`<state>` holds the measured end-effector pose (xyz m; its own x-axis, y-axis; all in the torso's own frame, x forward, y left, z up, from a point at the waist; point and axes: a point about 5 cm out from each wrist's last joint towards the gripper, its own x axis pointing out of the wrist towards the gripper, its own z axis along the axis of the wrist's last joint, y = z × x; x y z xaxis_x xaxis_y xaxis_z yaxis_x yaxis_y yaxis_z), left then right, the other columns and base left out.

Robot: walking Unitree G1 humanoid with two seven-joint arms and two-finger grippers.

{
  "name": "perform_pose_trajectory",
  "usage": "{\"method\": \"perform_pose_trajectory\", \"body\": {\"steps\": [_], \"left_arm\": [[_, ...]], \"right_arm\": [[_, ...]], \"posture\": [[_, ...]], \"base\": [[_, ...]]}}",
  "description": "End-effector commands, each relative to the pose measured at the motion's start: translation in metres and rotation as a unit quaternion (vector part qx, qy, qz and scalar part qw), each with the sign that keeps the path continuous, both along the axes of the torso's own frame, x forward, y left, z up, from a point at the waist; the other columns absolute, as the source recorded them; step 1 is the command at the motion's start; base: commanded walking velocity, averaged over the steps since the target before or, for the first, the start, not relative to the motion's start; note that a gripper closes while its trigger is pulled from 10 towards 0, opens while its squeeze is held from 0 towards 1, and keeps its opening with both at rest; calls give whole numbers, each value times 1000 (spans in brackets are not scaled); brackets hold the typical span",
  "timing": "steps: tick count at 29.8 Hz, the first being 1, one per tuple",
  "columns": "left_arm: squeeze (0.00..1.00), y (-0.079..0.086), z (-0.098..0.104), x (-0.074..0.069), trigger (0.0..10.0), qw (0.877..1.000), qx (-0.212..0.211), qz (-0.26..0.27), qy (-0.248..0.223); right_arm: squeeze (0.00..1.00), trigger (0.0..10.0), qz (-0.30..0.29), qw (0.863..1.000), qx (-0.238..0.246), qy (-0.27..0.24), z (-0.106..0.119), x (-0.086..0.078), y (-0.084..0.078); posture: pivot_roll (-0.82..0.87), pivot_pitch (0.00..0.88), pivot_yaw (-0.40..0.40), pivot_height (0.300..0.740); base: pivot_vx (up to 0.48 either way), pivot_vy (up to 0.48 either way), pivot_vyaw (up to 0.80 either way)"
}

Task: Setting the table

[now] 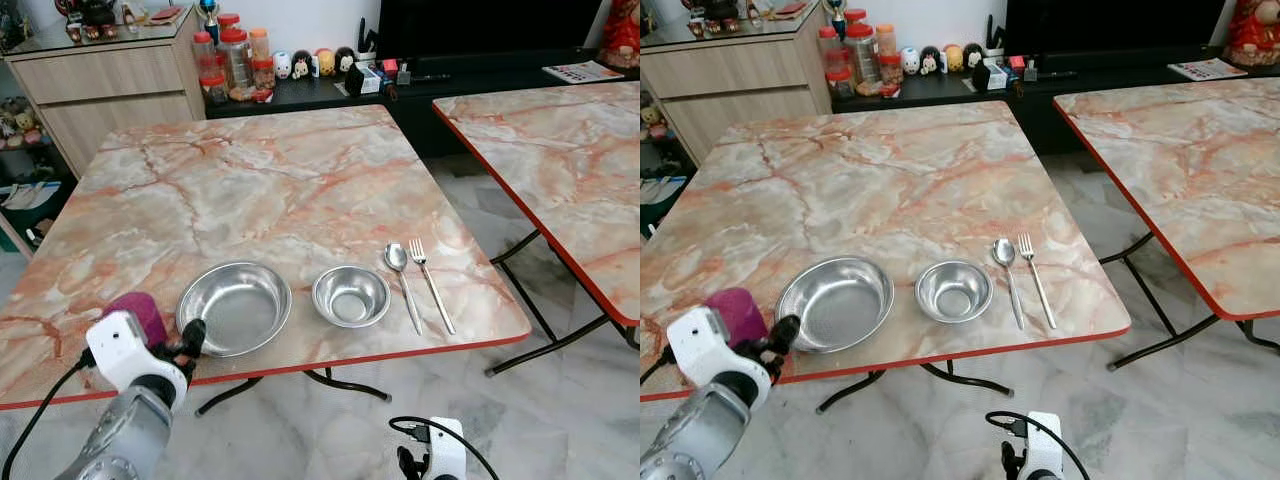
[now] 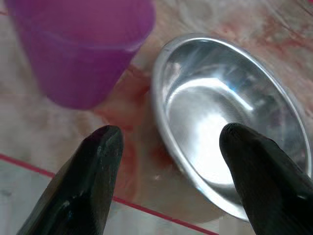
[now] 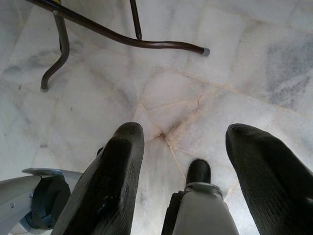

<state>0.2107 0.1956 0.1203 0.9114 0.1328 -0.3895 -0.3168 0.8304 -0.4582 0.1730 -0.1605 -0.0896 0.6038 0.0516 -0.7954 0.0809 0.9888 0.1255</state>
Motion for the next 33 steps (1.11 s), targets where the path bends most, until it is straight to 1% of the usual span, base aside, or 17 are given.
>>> {"method": "perform_pose_trajectory", "body": {"steps": [1,9,13,16,24,27,33], "left_arm": [[0,0,-2,-1,10000,1000,7,3,12],[0,-2,-4,3,10000,1000,3,5,16],[0,-5,-9,10,10000,1000,-1,-2,20],[0,-4,-13,12,10000,1000,7,4,30],[0,-2,-16,15,10000,999,12,13,35],[0,-5,-18,19,10000,999,11,9,34],[0,-10,-22,22,10000,999,0,1,35]], "right_arm": [[0,10000,4,1000,0,2,0,1,1],[0,10000,4,1000,-3,3,0,0,-2],[0,10000,2,1000,-3,4,0,0,-2],[0,10000,0,1000,-1,3,0,0,-2],[0,10000,-2,1000,-1,4,0,-1,-2],[0,10000,0,1000,0,3,0,0,-1],[0,10000,-2,1000,1,3,0,0,-1]], "posture": [[173,0,25,740],[170,0,23,740],[152,0,28,740],[147,0,32,740],[149,0,30,740],[145,0,30,740],[139,0,32,740]], "base": [[0,0,0],[0,0,0],[0,0,0],[0,0,0],[0,0,0],[0,0,0],[0,0,0]]}}
